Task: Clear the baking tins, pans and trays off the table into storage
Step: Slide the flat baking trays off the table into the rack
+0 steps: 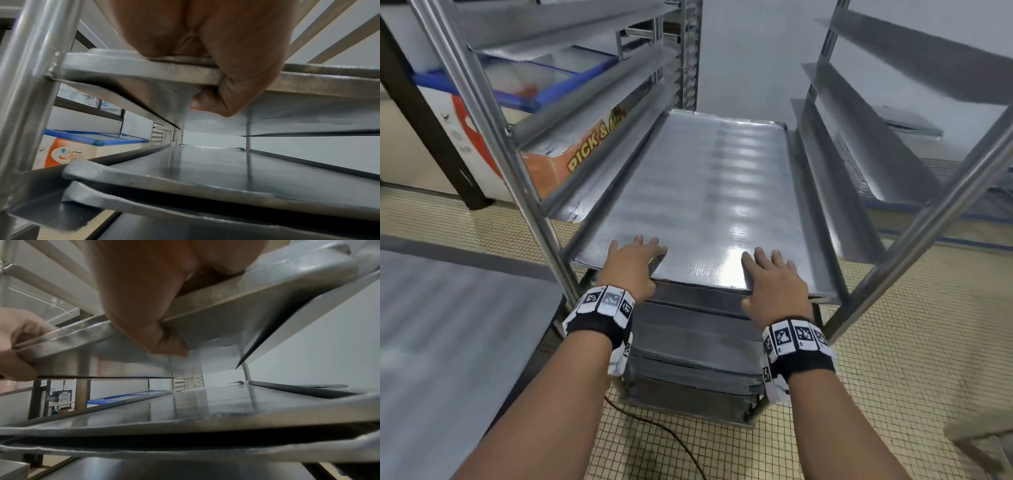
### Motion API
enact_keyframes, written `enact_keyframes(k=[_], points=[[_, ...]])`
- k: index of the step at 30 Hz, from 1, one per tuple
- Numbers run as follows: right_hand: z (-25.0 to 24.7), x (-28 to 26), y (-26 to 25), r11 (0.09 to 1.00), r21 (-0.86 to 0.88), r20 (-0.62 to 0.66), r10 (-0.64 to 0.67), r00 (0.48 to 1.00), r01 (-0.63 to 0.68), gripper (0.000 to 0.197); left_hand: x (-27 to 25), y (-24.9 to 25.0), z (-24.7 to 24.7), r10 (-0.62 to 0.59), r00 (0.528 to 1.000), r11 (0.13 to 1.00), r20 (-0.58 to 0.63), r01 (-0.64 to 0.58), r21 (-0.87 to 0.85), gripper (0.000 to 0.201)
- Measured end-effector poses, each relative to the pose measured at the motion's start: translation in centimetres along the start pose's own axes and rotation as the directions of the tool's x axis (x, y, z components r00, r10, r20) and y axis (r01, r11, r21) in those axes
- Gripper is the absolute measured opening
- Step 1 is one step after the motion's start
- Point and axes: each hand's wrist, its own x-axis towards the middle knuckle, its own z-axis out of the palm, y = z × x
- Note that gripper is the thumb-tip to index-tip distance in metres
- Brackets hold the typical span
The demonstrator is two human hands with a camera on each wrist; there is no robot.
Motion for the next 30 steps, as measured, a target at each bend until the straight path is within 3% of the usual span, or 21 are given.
enact_keyframes(k=[7,13,18,23,26,30], points=[[1.2,1.8,0.5,1.0,0.005,-0.042,-0.008,0.999,0.008,0.073,1.5,-0.2,0.0,0.021,0.999,0.998,-0.039,-0.018,0.056,0.071],[1.4,2.2,-0.1,0.999,-0.033,-0.059,0.03,0.998,-0.032,0.07,1.1,-0.3,-0.1,0.023,1.0,0.993,-0.003,-0.022,0.117,0.069],[0.7,0.5,-2.6,0.978,0.025,-0.025,0.208,0.978,-0.207,0.073,-2.2,0.0,0.5,0.038,0.999,0.98,-0.002,-0.037,0.197,0.074],[0.1,-2.6,-6.1,0.983,0.06,-0.043,0.179,0.983,-0.176,0.066,-7.4,-2.0,1.0,0.093,0.993,0.993,-0.073,-0.087,0.084,0.068],[-0.5,-4.4,-8.7,0.985,0.114,-0.059,0.135,0.989,-0.128,0.068,-10.3,-3.7,1.1,0.04,0.996,0.998,-0.076,-0.035,0.057,0.058],[-0.3,-6.0,-13.2,0.975,0.221,-0.02,-0.02,1.0,0.024,0.064,-14.3,-7.5,1.9,-0.16,0.982,0.986,-0.096,0.154,-0.061,0.054]])
